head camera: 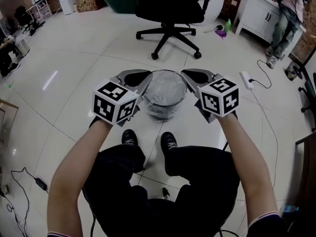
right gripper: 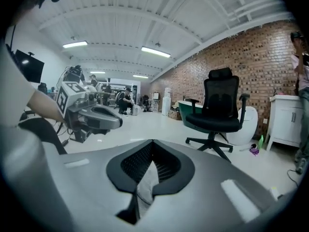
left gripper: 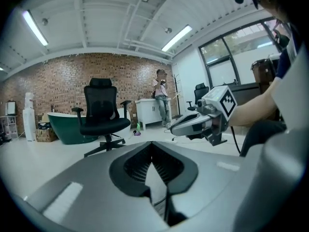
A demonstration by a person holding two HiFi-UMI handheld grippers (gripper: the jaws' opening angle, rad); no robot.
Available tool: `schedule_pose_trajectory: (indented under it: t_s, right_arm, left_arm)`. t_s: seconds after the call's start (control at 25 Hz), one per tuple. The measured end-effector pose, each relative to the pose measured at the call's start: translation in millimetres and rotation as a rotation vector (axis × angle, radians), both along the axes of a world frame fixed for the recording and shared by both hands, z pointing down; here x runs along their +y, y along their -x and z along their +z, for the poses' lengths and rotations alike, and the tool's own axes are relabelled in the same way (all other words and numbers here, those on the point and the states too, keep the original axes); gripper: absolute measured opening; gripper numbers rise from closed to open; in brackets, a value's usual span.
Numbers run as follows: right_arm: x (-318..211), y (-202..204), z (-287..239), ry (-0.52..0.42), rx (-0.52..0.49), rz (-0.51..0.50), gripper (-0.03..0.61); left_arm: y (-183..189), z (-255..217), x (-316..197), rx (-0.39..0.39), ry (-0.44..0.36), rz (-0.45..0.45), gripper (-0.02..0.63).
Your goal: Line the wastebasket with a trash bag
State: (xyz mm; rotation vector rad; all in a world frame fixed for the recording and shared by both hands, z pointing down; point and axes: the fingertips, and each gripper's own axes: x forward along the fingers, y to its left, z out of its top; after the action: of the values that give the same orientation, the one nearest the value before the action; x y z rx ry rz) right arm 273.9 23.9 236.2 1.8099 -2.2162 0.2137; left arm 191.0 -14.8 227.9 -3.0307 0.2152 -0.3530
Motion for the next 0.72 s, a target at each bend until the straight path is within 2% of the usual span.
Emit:
schedule_pose_trajectory:
  t_s: [0.16,0.4,0.56,0.72]
  right_arm:
    - [8,24,-22,-0.072,-0.068,-0.003,0.002]
    - [22,55,-9,-0.092,-0.123,-0.059,0.002]
    - [26,63,-10,-0.111,-0.07,-0.076,0.002]
    - [30,64,-18,-0.145,-0.082,-0.084,0.0]
  left_arm:
    - [4,-11,19,0.09,0.07,-0.025,0.012]
    - [11,-6,36,0.13,0.073,-0.058,0.011]
    - [13,-6,43,0.136,0.077,-0.065,0.012]
    - [17,-10,45,0.151,0.067,-0.074,0.011]
